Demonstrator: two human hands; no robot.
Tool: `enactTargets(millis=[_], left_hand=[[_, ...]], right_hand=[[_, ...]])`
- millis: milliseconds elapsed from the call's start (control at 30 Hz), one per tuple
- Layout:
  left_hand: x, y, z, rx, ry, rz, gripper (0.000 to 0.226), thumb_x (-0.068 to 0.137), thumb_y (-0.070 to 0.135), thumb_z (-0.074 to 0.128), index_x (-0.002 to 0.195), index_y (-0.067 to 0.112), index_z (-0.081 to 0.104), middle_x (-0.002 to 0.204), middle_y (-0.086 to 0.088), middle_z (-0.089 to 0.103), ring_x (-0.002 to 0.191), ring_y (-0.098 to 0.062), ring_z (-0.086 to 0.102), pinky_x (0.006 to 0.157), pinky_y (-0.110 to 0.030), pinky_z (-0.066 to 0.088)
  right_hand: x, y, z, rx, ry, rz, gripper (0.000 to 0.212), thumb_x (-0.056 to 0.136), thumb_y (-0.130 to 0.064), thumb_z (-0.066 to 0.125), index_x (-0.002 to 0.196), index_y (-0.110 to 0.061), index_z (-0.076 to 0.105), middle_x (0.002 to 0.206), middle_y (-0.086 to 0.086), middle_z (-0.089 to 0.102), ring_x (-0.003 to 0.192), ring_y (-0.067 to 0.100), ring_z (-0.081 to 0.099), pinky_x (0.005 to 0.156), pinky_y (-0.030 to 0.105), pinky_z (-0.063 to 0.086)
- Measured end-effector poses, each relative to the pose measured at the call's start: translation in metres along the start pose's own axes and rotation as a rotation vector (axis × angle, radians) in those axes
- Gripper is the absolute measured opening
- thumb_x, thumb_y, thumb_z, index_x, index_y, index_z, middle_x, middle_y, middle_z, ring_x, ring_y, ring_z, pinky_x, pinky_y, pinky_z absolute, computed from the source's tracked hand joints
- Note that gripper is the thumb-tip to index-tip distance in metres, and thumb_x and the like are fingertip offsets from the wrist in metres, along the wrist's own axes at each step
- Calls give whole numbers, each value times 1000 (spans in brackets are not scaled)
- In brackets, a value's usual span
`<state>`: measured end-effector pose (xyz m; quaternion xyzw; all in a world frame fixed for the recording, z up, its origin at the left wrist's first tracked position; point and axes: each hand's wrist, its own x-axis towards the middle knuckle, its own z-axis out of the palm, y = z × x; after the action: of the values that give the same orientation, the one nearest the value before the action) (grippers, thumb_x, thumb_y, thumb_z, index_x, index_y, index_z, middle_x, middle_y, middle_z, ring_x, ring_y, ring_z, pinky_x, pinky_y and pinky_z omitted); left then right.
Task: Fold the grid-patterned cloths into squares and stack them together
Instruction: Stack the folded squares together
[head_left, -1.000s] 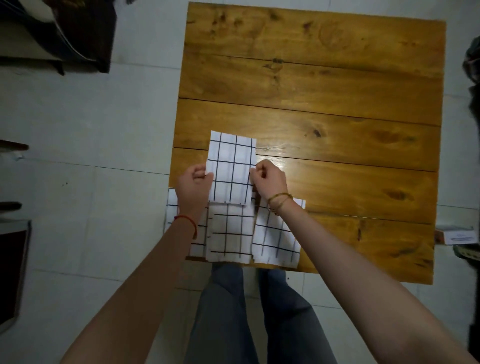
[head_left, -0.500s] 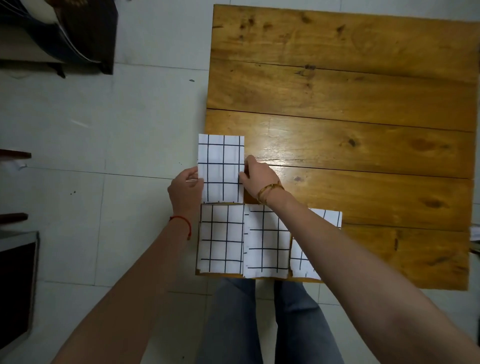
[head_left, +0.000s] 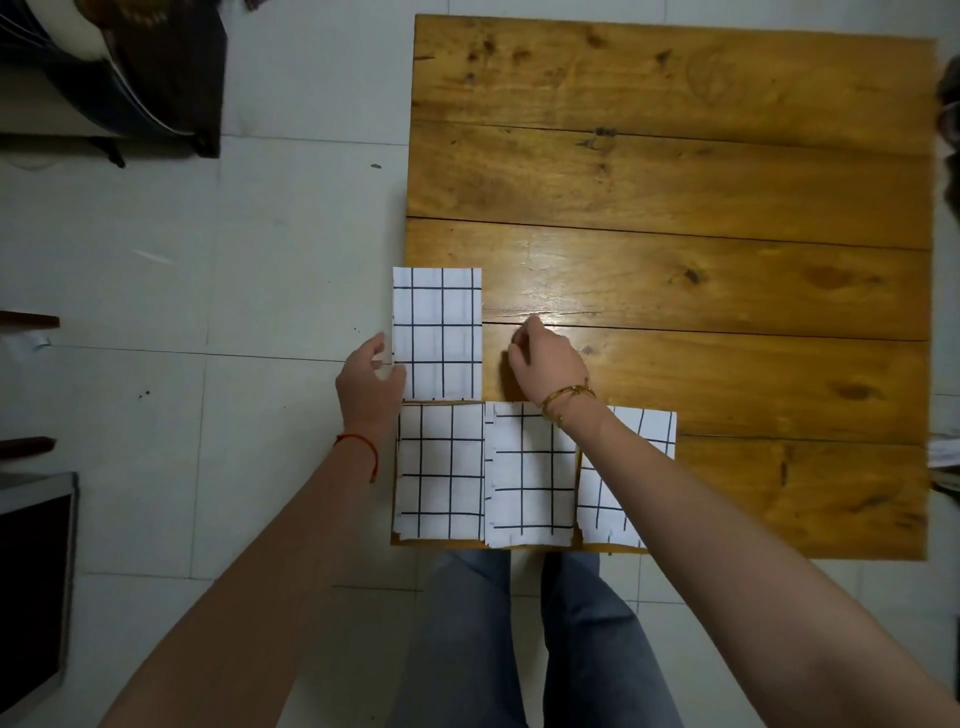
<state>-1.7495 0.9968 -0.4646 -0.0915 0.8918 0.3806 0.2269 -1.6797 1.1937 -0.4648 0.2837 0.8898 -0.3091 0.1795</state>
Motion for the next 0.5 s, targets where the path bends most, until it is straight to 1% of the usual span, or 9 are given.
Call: enactTargets(millis=[67,133,200,300,333,400,500], left_hand=[[-10,0,2,4,60,41,49,85,3,57,134,8,53,130,-7,56,112,-19,55,94,-28,46],[-27,4,9,-8,105,125,45,85,2,57,129,7,56,124,-7,58,109,-17,54,93,-26,46],[-49,8,21,-10,118,209,39,85,0,56,123,5,59,116,-6,60,106,-15,55,93,-23,45],[-87,10,52,-18,93,256,31,85,-2,57,115,3,63,106,-8,63,99,-16,58,87,-12,44],[-101,11,63,-33,69,246,30,86,-1,57,114,3,63,104,-8,64,97,-15,58,85,-8,44],[-128,13,86,-59,18,230,26,87,2,56,112,4,64,101,-7,65,94,-15,60,80,-10,46],[-164,11,118,-52,-56,195,22,87,5,60,108,8,65,96,-5,65,86,-16,62,74,-19,52]], right_hand=[[-14,20,-4,61,67,49,16,94,-23,43,100,-10,51,82,7,62,72,27,58,58,31,46],[-31,45,-8,113,141,105,14,94,-22,45,97,-11,52,83,6,63,72,27,58,60,35,49],[-49,73,-10,164,202,170,13,94,-21,45,95,-11,53,84,6,64,72,26,60,60,35,50],[-77,115,-15,191,263,253,10,94,-20,46,91,-13,52,82,5,63,70,25,59,54,29,42],[-86,127,-17,204,286,282,10,94,-20,46,91,-13,52,81,6,63,69,25,59,54,30,43],[-102,149,-21,231,324,349,11,94,-20,48,91,-11,54,81,7,63,69,25,57,57,33,47],[-120,177,-23,233,316,395,11,92,-21,51,89,-11,55,82,8,62,73,25,57,59,32,46]])
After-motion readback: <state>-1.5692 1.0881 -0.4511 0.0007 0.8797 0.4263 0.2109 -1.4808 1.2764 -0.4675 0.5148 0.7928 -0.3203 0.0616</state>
